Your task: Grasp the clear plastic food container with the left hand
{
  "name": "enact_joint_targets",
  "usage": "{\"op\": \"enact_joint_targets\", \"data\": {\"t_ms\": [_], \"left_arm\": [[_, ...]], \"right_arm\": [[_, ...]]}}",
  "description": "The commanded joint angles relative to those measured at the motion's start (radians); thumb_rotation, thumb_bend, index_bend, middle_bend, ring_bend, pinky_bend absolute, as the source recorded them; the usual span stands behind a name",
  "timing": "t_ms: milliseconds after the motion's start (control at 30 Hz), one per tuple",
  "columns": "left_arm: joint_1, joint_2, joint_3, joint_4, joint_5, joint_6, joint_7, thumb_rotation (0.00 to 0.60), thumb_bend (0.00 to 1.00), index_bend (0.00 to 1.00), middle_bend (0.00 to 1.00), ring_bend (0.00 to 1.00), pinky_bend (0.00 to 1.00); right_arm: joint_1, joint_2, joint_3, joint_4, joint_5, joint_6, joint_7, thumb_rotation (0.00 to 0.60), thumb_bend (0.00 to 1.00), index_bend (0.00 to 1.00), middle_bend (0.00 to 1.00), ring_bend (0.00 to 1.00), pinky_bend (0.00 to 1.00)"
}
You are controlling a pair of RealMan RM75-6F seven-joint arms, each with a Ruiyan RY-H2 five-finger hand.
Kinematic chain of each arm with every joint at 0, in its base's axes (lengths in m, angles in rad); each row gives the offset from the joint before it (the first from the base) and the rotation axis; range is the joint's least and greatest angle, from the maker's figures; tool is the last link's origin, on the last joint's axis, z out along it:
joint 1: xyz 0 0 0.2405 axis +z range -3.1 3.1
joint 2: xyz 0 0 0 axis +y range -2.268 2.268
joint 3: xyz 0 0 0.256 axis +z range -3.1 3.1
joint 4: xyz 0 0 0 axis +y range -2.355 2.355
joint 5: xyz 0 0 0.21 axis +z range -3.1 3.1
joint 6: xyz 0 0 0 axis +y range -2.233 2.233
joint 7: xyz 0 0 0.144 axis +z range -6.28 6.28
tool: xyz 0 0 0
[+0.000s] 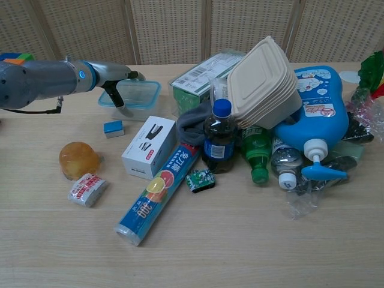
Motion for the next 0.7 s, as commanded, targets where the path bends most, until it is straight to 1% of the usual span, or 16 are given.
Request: {"op": "enact_joint_targets", "data": {"t_ms": [33,133,200,233,267,333,400,500,567,700], "left_arm": [[-0.008,-0.018,0.001,0.023,0.034,0.001,-0.047,0.52,0.21,0.0,0.0,0.0,0.0],[-0.007,-0.023,0.005,0.037,0.057,0.004,-0.082,0.555,0.21,0.02,0.0,0.01,0.0],[-0.005,-0.026,0.005,0.043,0.067,0.004,-0.102,0.58,0.24,0.11,0.03,0.09,0.06],[-0.003,-0.027,0.006,0.046,0.073,0.004,-0.114,0.587,0.25,0.14,0.05,0.13,0.09],[-0.002,-0.028,0.006,0.049,0.077,0.002,-0.122,0.597,0.27,0.18,0.09,0.2,0.15],[-0.001,-0.031,0.007,0.056,0.086,-0.001,-0.139,0.6,0.31,0.23,0.16,0.3,0.24],[0.0,-0.033,0.006,0.061,0.091,-0.006,-0.154,0.6,0.36,0.29,0.24,0.42,0.36],[0.002,-0.034,0.002,0.068,0.096,-0.012,-0.179,0.6,0.39,0.37,0.32,0.55,0.5],[0.003,-0.035,0.0,0.071,0.103,-0.005,-0.194,0.6,0.4,0.41,0.35,0.6,0.56],[0.006,-0.028,-0.006,0.067,0.114,0.017,-0.232,0.6,0.42,0.44,0.38,0.63,0.58]], "right_arm": [[-0.002,0.002,0.001,-0.001,0.001,0.001,0.001,0.265,0.18,0.0,0.03,0.0,0.0],[-0.003,0.001,0.001,-0.001,-0.001,0.002,0.003,0.266,0.18,0.0,0.03,0.0,0.0],[-0.003,0.0,0.002,0.0,-0.002,0.002,0.003,0.267,0.18,0.0,0.03,0.0,0.0],[-0.003,-0.001,0.002,0.001,-0.002,0.002,0.004,0.267,0.18,0.0,0.03,0.0,0.0],[-0.003,-0.002,0.002,0.001,-0.002,0.001,0.004,0.267,0.18,0.0,0.03,0.0,0.0],[-0.004,-0.002,0.002,0.001,-0.003,0.001,0.003,0.267,0.18,0.0,0.03,0.0,0.0],[-0.005,-0.002,0.002,0.001,-0.003,0.002,0.002,0.268,0.18,0.0,0.03,0.0,0.0],[-0.007,0.0,0.004,-0.002,-0.003,0.004,0.002,0.262,0.18,0.0,0.03,0.0,0.0],[-0.008,0.001,0.004,-0.004,-0.004,0.004,0.0,0.264,0.18,0.0,0.03,0.0,0.0],[-0.008,0.001,0.004,-0.005,-0.003,0.002,-0.002,0.264,0.18,0.0,0.03,0.0,0.0]]}}
